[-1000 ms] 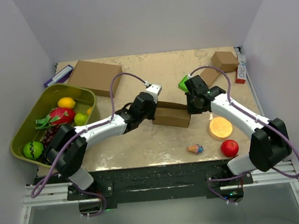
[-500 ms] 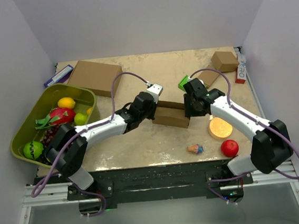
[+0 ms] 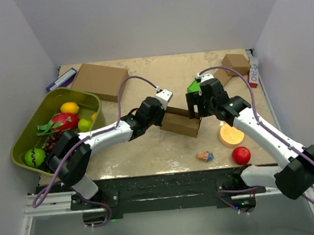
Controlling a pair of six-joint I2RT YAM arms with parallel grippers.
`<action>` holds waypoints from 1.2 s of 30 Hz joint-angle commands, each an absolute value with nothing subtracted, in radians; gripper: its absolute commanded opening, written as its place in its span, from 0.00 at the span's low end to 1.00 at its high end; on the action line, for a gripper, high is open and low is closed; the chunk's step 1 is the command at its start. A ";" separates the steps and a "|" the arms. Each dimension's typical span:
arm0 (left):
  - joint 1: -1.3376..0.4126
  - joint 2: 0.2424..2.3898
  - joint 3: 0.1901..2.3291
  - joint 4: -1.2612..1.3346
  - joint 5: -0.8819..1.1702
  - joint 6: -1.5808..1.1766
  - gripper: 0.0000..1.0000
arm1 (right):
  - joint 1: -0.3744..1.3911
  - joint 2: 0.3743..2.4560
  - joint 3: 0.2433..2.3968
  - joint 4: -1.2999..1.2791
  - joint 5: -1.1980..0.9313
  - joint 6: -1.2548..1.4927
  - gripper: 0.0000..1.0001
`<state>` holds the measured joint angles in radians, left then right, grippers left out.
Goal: Fold the paper box
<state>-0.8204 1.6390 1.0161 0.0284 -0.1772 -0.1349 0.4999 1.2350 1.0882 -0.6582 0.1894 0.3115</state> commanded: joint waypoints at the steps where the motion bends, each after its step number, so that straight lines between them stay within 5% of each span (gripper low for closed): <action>1: -0.825 1.620 0.985 -0.026 -0.150 -0.097 0.14 | 0.532 1.206 1.049 -0.502 0.147 0.166 0.92; 9: -0.825 1.615 0.989 -0.021 -0.138 -0.083 0.14 | 0.704 1.278 1.012 -0.451 0.265 0.123 0.99; 36: -0.778 1.594 1.020 0.002 -0.006 -0.091 0.14 | 0.985 1.383 0.933 -0.454 0.626 0.320 0.99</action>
